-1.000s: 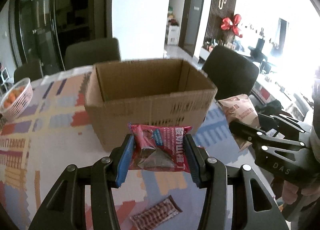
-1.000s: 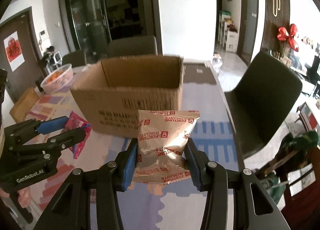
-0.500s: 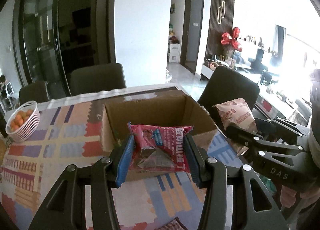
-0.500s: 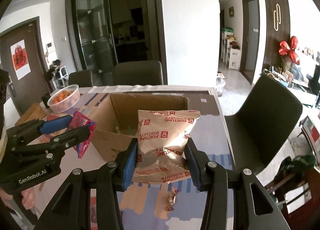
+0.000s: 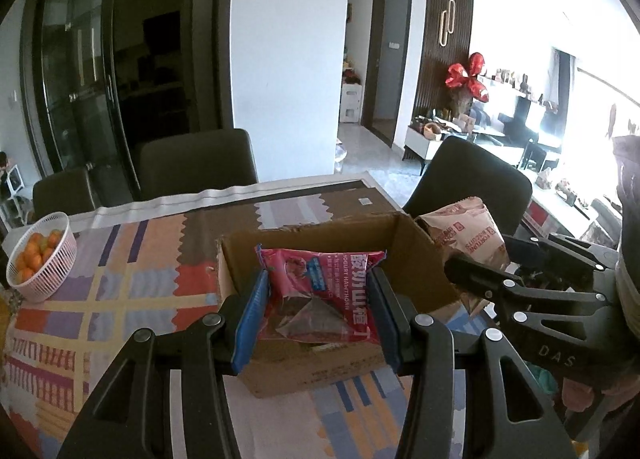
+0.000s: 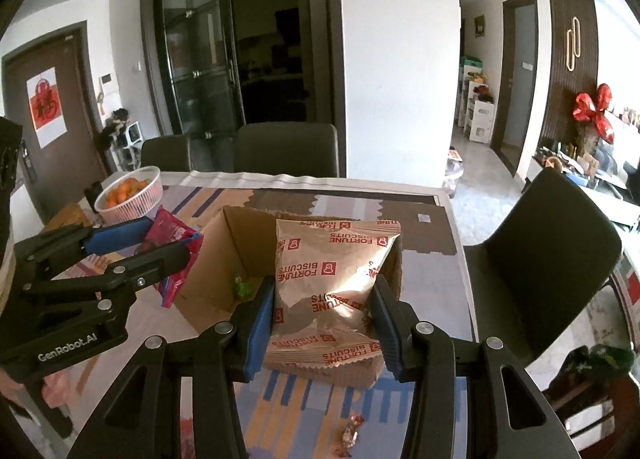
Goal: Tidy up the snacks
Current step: 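Carry both packets over the box and open both tools to drop them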
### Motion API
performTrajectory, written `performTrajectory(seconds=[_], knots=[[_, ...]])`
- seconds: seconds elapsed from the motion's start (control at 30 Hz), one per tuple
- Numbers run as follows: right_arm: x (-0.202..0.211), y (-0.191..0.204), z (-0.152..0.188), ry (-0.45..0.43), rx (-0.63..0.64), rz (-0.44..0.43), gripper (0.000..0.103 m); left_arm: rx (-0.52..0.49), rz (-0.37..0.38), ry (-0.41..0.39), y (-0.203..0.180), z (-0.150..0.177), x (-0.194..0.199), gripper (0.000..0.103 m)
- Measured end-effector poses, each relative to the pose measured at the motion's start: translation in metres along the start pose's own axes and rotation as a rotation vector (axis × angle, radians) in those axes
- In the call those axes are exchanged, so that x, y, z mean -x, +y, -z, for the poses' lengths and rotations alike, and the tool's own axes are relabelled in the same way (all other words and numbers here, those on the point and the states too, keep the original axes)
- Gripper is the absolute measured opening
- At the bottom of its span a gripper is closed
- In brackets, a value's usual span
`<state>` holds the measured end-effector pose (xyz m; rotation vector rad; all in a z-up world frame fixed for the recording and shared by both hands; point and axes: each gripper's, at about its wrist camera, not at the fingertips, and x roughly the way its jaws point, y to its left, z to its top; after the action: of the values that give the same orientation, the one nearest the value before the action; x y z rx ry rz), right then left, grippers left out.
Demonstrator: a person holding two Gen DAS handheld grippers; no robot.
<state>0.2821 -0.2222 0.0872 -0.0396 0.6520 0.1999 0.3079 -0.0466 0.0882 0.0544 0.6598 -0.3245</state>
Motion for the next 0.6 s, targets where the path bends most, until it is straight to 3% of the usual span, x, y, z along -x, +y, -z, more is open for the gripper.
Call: performTrajectory(seconds=[0.6], knots=[[-0.075, -0.016, -0.008, 0.099, -0.024, 0.001, 0.047, 0.012, -0.005, 0.103, 0.016, -0.002, -0.069, 0.050]])
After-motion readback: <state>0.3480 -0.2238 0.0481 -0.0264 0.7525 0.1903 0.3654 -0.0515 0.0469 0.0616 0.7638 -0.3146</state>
